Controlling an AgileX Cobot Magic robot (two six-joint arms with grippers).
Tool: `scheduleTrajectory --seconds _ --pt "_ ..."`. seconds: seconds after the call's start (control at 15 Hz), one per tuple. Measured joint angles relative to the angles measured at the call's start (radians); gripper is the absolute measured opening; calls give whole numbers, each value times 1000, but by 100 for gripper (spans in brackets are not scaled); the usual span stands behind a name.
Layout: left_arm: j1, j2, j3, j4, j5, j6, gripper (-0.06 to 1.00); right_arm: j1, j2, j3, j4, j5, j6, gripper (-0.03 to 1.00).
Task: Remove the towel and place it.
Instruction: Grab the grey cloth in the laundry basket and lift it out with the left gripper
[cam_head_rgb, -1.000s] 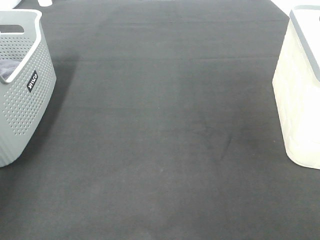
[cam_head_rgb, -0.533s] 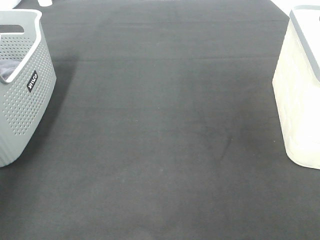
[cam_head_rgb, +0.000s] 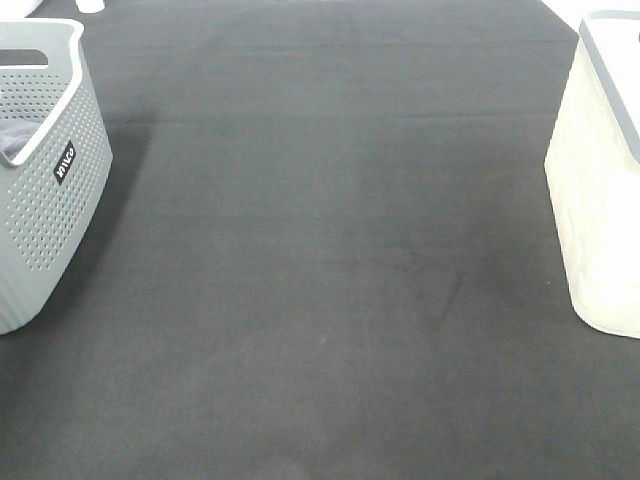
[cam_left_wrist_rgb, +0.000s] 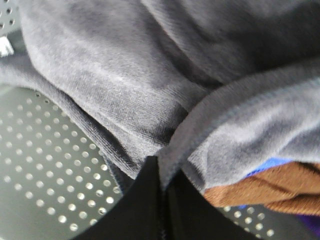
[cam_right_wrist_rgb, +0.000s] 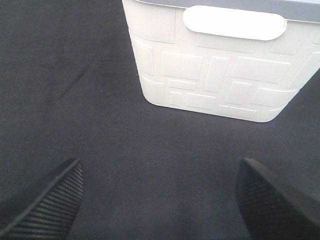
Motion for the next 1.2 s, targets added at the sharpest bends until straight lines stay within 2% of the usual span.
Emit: scheduleTrajectory --seconds 0.13,0.27,0.4,0.53,0.67,0.87,1.2 --pt "0 0 -48 -27 32 -78 0 0 0 0 0 0 0 76" --pt "0 -7 -131 -93 112 -153 0 0 0 0 0 0 0 76" --pt "0 -41 -216 -245 216 -260 0 0 0 0 0 0 0 76" --pt "0 -71 -251 -335 292 -290 0 0 0 0 0 0 0 76" --pt "0 -87 -255 -356 335 -315 0 0 0 0 0 0 0 76" --pt "0 -126 -255 -355 338 -393 0 0 0 0 0 0 0 76" --pt "0 -282 -255 -384 340 -435 0 0 0 0 0 0 0 76"
